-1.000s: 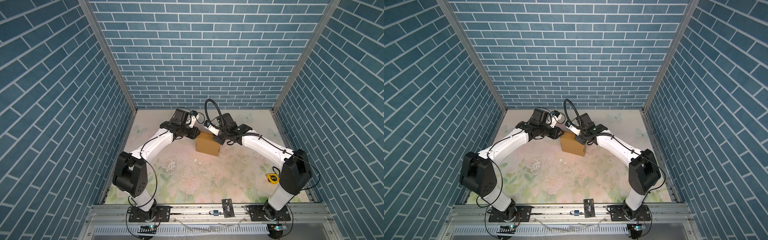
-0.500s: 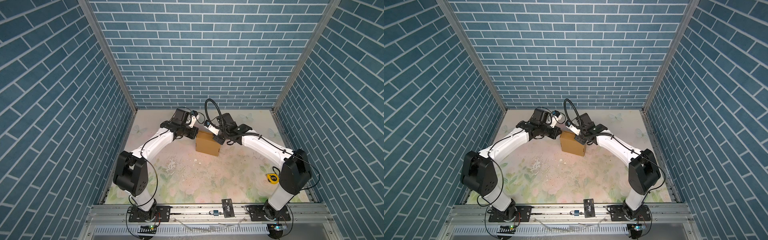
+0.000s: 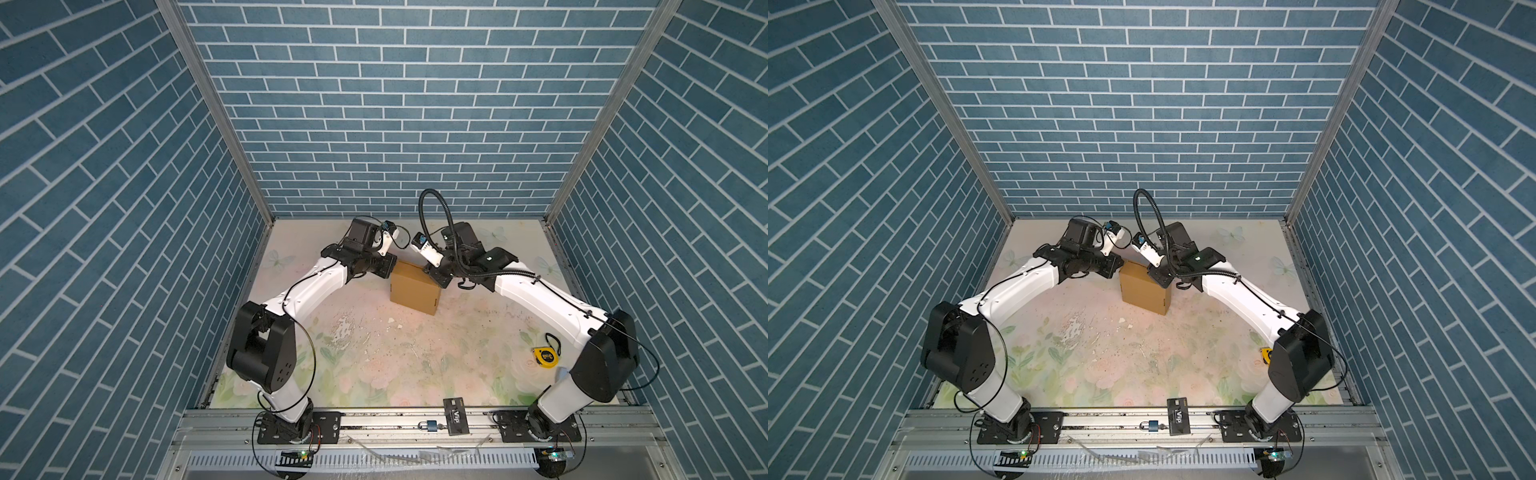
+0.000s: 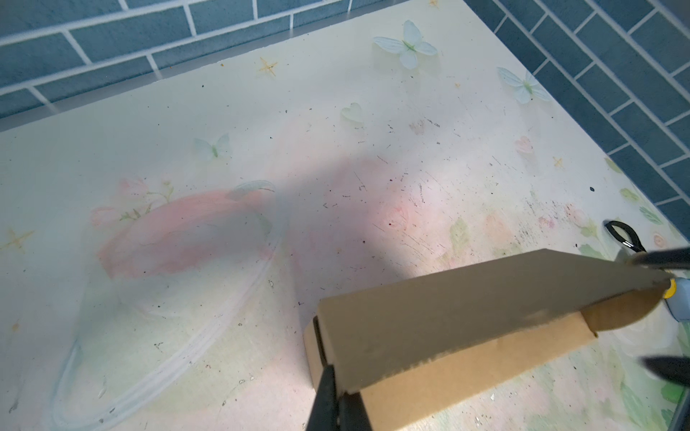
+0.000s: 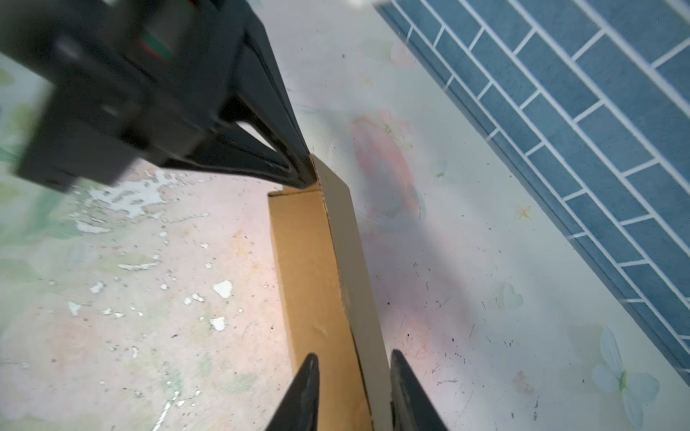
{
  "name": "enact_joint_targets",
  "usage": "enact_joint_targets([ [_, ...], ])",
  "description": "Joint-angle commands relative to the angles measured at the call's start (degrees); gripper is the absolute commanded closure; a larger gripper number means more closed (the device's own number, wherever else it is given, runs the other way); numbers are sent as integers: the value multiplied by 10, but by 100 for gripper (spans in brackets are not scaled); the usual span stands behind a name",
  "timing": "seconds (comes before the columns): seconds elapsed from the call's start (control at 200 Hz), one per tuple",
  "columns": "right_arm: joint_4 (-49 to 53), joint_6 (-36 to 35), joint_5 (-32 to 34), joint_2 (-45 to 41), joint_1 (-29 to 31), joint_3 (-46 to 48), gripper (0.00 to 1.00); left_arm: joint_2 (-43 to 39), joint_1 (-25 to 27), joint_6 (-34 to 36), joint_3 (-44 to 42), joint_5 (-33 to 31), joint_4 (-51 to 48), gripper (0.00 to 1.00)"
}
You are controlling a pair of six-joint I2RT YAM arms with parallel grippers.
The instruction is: Fold the paper box
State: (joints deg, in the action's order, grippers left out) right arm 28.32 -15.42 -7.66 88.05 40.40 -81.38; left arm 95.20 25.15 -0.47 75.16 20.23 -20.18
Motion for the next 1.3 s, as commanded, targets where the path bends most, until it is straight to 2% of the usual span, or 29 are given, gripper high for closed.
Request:
enact_joint_targets([
  [0.0,-12,55,-52,-19,-19,-13,68,2,1,7,-27,-5,-26,100],
  [0.18,-43,105,-90,-3,-51,-1,79,-4,8,9,-42,2,-14,99],
  [0.3,-49,124,-107,6,-52,13,82,-12,9,11,-51,0,-16,99],
  [0.585,-89,170,-130,-8,-55,67,85,-15,10,10,-73,13,-6,99],
  [0.93,-188,241,-149,-32,-45,184,88,-8,17,21,-99,5,14,97],
  [1.105,-187,246,-139,-58,-45,177,88,-12,18,30,-99,-7,5,96],
  [1.295,-189,265,-125,-101,-77,159,87,-14,20,28,-107,-4,11,95],
])
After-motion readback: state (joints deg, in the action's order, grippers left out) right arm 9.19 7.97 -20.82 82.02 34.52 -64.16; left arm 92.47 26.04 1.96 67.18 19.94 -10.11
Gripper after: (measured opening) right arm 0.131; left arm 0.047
